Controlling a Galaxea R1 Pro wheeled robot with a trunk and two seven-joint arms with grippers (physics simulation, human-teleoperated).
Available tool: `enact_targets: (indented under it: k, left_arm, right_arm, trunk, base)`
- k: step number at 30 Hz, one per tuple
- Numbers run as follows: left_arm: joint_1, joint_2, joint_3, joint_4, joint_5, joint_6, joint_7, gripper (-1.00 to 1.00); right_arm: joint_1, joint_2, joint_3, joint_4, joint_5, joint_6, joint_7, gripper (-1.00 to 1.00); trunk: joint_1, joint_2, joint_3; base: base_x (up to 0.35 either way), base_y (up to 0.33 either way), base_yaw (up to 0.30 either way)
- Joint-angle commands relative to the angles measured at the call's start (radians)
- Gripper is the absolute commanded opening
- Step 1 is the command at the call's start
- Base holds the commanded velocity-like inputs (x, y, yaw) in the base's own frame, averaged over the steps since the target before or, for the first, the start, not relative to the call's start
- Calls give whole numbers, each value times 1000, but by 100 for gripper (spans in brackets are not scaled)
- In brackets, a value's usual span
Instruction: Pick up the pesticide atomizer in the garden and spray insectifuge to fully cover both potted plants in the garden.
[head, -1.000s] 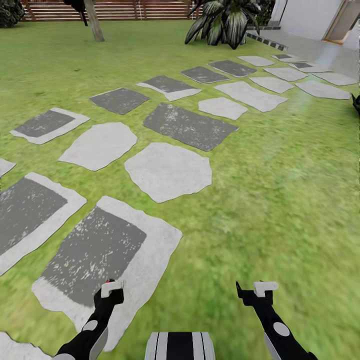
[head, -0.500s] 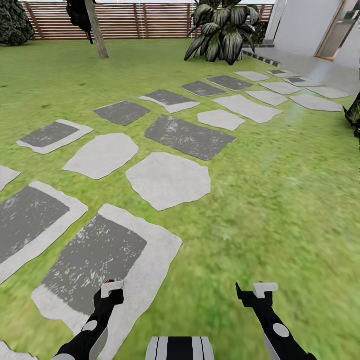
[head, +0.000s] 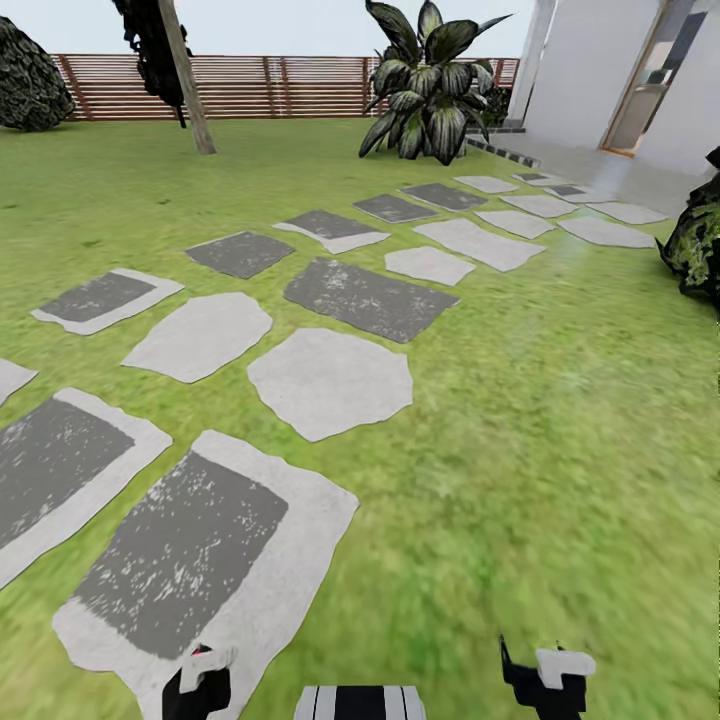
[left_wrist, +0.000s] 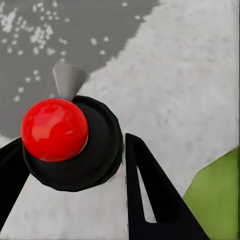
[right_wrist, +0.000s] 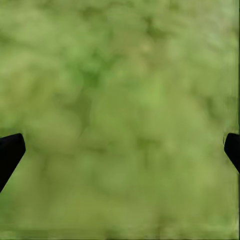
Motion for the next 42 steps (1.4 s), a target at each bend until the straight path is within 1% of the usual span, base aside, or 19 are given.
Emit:
enact_targets:
  k: [1, 4, 12, 17, 33, 42]
  left_arm:
    - [1, 1, -1, 1, 4, -3, 1, -100]
    - [4, 4, -1, 2, 3, 1, 2, -100]
    - [8, 10, 0, 18, 1, 2, 3, -100]
    - [18, 6, 0, 23, 2, 1, 3, -100]
    - [19, 3, -1, 24, 3, 1, 3, -100]
    - [19, 2, 0, 24, 3, 1, 4, -100]
  right_arm:
    - [1, 1, 2, 21, 1, -7, -2, 100]
    - [4, 5, 5, 55, 2, -12, -2, 100]
    - [5, 9, 8, 74, 3, -13, -2, 100]
    - [5, 9, 8, 99, 1, -14, -2, 100]
    - [5, 11, 8, 105, 1, -13, -2, 100]
    - [5, 11, 8, 105, 1, -13, -2, 100]
  trunk:
    - [-1, 0, 5]
    - [-2, 1, 21]
    - [-6, 3, 64]
    - [-8, 4, 91]
    - [-15, 8, 175]
    - [-49, 71, 204]
  base:
    - [0, 0, -107]
    - [0, 0, -99]
    - [0, 0, -85]
    - [0, 0, -81]
    - [0, 0, -64]
    - [0, 0, -2]
